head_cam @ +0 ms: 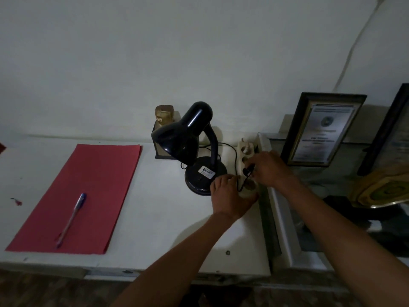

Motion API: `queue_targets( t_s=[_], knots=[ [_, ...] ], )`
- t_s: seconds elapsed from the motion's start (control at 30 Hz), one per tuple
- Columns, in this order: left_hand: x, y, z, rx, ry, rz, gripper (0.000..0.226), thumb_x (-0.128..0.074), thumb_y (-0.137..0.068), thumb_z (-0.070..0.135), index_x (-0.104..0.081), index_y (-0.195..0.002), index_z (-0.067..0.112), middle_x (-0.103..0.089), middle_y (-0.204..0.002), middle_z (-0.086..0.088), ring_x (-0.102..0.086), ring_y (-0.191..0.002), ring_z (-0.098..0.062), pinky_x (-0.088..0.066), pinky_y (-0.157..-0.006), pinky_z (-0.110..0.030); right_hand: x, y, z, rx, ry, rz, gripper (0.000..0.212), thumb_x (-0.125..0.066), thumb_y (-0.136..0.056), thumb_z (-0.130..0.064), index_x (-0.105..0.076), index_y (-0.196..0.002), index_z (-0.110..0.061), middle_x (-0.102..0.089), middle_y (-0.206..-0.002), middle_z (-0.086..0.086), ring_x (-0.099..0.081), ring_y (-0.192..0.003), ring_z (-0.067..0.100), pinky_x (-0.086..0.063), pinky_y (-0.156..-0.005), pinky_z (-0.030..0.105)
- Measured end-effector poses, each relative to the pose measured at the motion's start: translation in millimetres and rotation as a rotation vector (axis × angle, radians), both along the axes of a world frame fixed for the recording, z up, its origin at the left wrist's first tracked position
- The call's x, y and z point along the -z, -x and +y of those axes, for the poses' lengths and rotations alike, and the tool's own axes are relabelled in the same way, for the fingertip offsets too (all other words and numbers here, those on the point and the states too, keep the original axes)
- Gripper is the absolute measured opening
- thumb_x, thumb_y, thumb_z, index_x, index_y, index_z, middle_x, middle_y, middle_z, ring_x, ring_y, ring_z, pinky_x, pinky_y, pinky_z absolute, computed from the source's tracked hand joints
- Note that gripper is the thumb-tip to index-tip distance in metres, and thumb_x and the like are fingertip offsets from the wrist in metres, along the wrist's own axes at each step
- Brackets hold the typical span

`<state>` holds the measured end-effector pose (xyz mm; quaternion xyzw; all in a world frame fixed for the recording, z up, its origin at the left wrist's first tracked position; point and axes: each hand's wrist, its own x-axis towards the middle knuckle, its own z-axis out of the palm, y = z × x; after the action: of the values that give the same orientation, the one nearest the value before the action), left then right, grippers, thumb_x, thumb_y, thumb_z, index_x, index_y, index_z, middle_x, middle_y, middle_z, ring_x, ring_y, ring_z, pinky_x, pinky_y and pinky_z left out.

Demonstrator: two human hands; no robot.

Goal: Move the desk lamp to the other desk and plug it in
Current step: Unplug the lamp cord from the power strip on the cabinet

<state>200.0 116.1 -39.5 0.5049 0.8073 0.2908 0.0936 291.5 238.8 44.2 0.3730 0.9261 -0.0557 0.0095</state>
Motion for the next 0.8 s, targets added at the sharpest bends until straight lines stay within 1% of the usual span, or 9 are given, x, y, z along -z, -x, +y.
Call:
queue_targets(
  t_s=[0.13, 0.2, 0.33, 0.43, 0.47, 0.6, 0.8],
  knots=[
    [-1.2, -8.6, 7.6, -0.091, -0.014, -0.004, 0.075, -0.067, -0.071, 0.073, -0.065, -0.128, 0.024, -0.068, -0.122, 0.001, -0.054, -0.117, -0.023, -0.035, -0.099, -0.037, 2.8, 0.2, 4.2, -0.013, 0.024, 0.006, 0.022, -0.07, -0.091, -0.015, -0.076, -0.112, -0.017, -0.072, -0.12, 0.007, -0.066, -0.111, 0.029, -0.043, -0.101, 0.03],
    [-3.8, -10.6, 8.7, -0.11, -0.015, -0.016, 0.072, -0.069, -0.07, 0.071, -0.067, -0.125, 0.024, -0.071, -0.116, -0.001, -0.056, -0.112, -0.024, -0.036, -0.096, -0.038, 4.4, 0.5, 4.9, -0.003, 0.025, 0.014, 0.023, -0.068, -0.092, -0.016, -0.076, -0.113, -0.018, -0.071, -0.121, 0.007, -0.065, -0.112, 0.028, -0.042, -0.101, 0.03],
    [-6.6, -10.7, 9.5, -0.108, -0.007, -0.027, 0.062, -0.069, -0.071, 0.07, -0.073, -0.115, 0.027, -0.073, -0.106, 0.0, -0.057, -0.105, -0.024, -0.036, -0.089, -0.038, 7.9, -1.1, 5.5, 0.0, 0.02, 0.025, 0.022, -0.068, -0.091, -0.01, -0.075, -0.111, -0.014, -0.072, -0.116, 0.009, -0.066, -0.108, 0.029, -0.041, -0.099, 0.03],
    [-5.3, -11.2, 7.8, -0.106, -0.022, -0.032, 0.06, -0.068, -0.072, 0.07, -0.073, -0.113, 0.026, -0.074, -0.105, 0.001, -0.057, -0.106, -0.024, -0.036, -0.088, -0.037, 7.0, 0.7, 3.2, 0.004, -0.014, 0.008, 0.019, -0.066, -0.092, -0.013, -0.074, -0.109, -0.016, -0.072, -0.112, 0.008, -0.066, -0.105, 0.028, -0.038, -0.091, 0.026],
    [-4.9, -11.5, 7.5, -0.106, -0.029, -0.03, 0.06, -0.068, -0.072, 0.069, -0.073, -0.112, 0.025, -0.074, -0.104, 0.0, -0.057, -0.105, -0.024, -0.036, -0.089, -0.038, 6.8, 1.4, 2.6, 0.011, -0.018, 0.003, 0.018, -0.064, -0.093, -0.013, -0.073, -0.109, -0.016, -0.072, -0.113, 0.008, -0.066, -0.105, 0.028, -0.037, -0.09, 0.026],
    [-2.2, -11.8, 5.7, -0.096, -0.055, -0.009, 0.057, -0.067, -0.072, 0.069, -0.073, -0.106, 0.024, -0.074, -0.098, 0.0, -0.058, -0.101, -0.025, -0.038, -0.086, -0.038, 7.1, 3.4, 1.7, 0.025, -0.024, -0.026, 0.022, -0.059, -0.096, -0.009, -0.071, -0.112, -0.017, -0.071, -0.116, 0.007, -0.063, -0.108, 0.029, -0.038, -0.097, 0.03],
    [-0.9, -13.6, 5.7, -0.113, -0.083, 0.005, 0.056, -0.069, -0.068, 0.069, -0.074, -0.101, 0.024, -0.075, -0.094, 0.0, -0.061, -0.096, -0.026, -0.038, -0.081, -0.037, 8.8, 3.7, 1.3, 0.054, -0.022, -0.015, 0.023, -0.058, -0.098, -0.009, -0.072, -0.115, -0.016, -0.069, -0.12, 0.009, -0.06, -0.113, 0.032, -0.038, -0.102, 0.03]
  ],
)
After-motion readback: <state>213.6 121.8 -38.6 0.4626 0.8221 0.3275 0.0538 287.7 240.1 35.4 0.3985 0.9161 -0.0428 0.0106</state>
